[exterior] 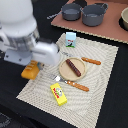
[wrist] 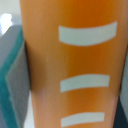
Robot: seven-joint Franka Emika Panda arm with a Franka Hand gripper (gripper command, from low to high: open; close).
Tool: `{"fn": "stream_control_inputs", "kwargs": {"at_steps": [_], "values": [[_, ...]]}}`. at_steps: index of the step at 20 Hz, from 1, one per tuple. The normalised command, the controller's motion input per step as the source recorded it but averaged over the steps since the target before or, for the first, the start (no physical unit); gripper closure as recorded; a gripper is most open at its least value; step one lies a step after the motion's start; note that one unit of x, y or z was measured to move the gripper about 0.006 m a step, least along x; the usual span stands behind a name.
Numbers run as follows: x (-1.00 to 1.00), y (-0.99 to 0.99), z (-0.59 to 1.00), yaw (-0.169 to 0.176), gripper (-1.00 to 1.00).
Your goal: Interact with the objects in diverse but meaningful ways.
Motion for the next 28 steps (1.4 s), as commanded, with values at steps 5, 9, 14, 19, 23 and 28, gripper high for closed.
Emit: {"fn": "stream_control_inputs", "kwargs": {"at_steps": [5,9,14,19,23,28], "values": [[0.49,0.45,0.73,0.139,1.0],[0.79,0.47,0.5,0.026,1.0],[0.9,0.42,0.39,0.002,1.0],[0.95,0.35,0.32,0.0,1.0],[0.96,0.37,0.25,0.0,1.0],[0.89,0.49,0.13,0.0,1.0]]}}
